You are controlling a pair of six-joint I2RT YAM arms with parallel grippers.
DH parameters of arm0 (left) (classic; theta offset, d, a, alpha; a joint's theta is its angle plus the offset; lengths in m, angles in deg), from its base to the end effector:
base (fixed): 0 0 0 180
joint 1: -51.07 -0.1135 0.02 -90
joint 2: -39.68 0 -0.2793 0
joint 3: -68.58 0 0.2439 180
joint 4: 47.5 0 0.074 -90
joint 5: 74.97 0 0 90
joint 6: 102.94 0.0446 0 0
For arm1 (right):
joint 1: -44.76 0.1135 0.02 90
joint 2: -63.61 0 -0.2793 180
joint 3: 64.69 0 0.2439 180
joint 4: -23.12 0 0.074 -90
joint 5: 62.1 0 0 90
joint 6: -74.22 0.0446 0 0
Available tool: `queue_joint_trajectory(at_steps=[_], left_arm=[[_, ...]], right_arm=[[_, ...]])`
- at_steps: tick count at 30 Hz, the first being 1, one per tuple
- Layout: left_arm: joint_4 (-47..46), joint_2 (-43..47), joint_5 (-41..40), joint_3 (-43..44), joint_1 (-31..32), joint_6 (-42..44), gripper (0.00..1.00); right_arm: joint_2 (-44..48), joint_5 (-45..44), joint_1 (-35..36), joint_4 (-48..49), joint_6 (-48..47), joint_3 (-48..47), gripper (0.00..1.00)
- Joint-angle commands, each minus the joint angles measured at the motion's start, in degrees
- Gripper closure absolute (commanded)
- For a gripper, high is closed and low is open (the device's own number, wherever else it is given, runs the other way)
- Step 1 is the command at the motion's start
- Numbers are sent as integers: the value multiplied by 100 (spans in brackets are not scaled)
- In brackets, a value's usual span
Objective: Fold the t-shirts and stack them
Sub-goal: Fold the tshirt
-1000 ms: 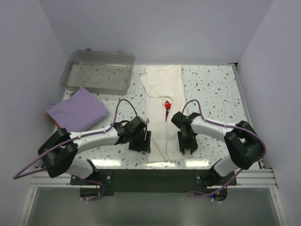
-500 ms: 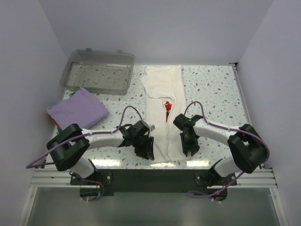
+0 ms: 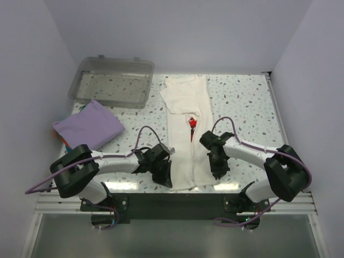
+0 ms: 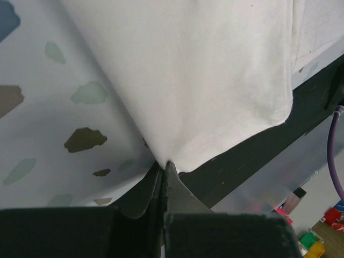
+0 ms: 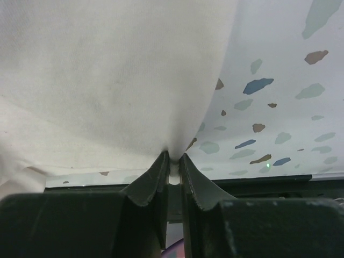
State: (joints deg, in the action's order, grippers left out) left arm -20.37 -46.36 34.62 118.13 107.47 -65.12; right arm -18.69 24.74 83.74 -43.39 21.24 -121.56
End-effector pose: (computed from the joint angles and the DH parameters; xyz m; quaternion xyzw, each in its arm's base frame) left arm 0.1250 -0.2151 0.1432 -0.0741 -0.9573 0.2793 0.0032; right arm 0.1561 0.1232 0.1671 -0.0176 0.9993 -0.0321 0.0036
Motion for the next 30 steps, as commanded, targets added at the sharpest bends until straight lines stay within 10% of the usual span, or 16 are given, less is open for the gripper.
queue_joint_trajectory(at_steps=[1, 30], left_arm=[[777, 157, -781, -516, 82, -169, 100], [1146, 483, -1081, -288, 81, -178, 100]], right_arm=[[188, -80, -13, -380, -54, -210, 85], [636, 500, -14, -680, -28, -202, 71]])
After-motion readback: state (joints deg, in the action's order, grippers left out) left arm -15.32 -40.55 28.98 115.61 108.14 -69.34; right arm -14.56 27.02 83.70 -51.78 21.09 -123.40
